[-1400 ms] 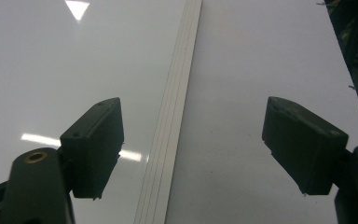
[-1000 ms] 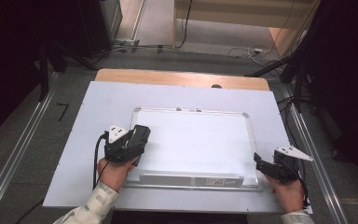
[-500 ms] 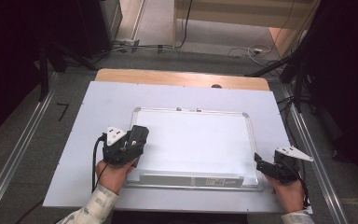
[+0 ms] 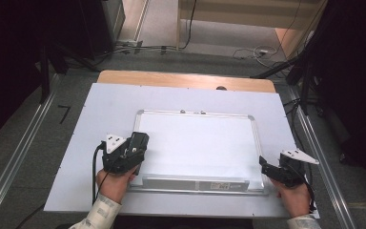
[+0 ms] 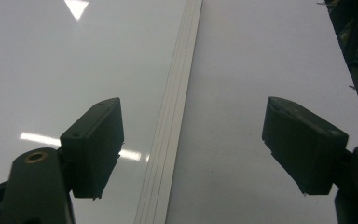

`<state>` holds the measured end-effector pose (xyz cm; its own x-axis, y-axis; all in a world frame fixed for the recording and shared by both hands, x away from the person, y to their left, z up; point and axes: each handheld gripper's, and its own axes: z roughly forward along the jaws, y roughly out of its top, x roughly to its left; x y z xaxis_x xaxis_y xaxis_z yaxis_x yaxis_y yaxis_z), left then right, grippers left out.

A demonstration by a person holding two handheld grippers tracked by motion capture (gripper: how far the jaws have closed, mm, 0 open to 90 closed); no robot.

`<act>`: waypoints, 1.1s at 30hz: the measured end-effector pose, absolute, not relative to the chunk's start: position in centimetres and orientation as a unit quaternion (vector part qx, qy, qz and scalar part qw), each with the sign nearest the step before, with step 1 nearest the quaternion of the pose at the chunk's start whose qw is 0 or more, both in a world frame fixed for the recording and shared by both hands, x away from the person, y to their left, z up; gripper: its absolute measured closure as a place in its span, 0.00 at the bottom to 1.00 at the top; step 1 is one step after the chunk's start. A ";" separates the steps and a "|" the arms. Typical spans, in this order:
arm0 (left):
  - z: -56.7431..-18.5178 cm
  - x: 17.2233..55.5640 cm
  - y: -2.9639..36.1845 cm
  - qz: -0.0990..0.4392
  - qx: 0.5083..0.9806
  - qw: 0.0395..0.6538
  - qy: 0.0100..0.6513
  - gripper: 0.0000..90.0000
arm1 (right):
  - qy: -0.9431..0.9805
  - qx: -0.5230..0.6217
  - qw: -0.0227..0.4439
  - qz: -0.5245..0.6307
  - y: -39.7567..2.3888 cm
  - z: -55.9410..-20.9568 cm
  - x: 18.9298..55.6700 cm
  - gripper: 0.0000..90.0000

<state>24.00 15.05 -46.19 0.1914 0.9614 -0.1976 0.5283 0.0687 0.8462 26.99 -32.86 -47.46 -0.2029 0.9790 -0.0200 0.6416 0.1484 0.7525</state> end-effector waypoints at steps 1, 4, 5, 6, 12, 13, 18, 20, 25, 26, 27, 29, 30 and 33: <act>-46.3 23.9 15.0 0.248 0.634 0.436 0.588 0.44 | 0.709 0.571 0.268 0.315 -32.8 -47.4 27.0 0.21; -46.6 23.5 14.8 0.252 0.634 0.430 0.591 0.44 | 0.709 0.571 0.269 0.314 -32.8 -47.5 27.0 0.21; -46.7 23.4 14.6 0.252 0.634 0.429 0.592 0.44 | 0.709 0.572 0.269 0.314 -32.7 -47.4 27.0 0.21; -46.8 23.4 14.5 0.253 0.634 0.426 0.593 0.44 | 0.709 0.571 0.269 0.314 -32.7 -47.4 27.0 0.21; -47.4 23.1 13.6 0.264 0.638 0.415 0.593 0.44 | 0.709 0.571 0.269 0.314 -32.7 -47.4 27.0 0.21; -47.5 23.1 13.4 0.268 0.640 0.410 0.593 0.44 | 0.709 0.571 0.269 0.314 -32.7 -47.4 27.0 0.21; -48.1 23.2 12.9 0.276 0.646 0.394 0.593 0.44 | 0.711 0.568 0.269 0.316 -32.8 -47.4 27.0 0.21; -48.3 23.2 12.8 0.278 0.643 0.392 0.596 0.44 | 0.711 0.568 0.269 0.316 -32.8 -47.4 27.0 0.21; -48.9 23.3 12.4 0.281 0.643 0.378 0.603 0.44 | 0.711 0.568 0.269 0.316 -32.7 -47.5 27.0 0.21; -49.0 23.3 12.3 0.283 0.642 0.376 0.605 0.45 | 0.711 0.568 0.269 0.315 -32.7 -47.4 27.0 0.21; -49.1 23.3 12.2 0.283 0.641 0.375 0.606 0.45 | 0.712 0.567 0.269 0.315 -32.7 -47.4 27.0 0.21; -49.2 23.3 12.2 0.287 0.638 0.371 0.611 0.45 | 0.712 0.567 0.269 0.315 -32.7 -47.4 27.0 0.21; -49.3 23.3 12.1 0.288 0.636 0.369 0.613 0.45 | 0.712 0.567 0.269 0.315 -32.7 -47.4 27.0 0.21; -49.7 23.4 11.9 0.285 0.631 0.365 0.622 0.45 | 0.712 0.567 0.269 0.315 -32.7 -47.5 27.0 0.21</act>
<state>23.37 11.91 -49.69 0.0630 0.9935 -0.0947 0.5764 0.0413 0.8161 27.00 -32.73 -47.46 -0.2115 0.9771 -0.0249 0.6384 0.1574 0.7535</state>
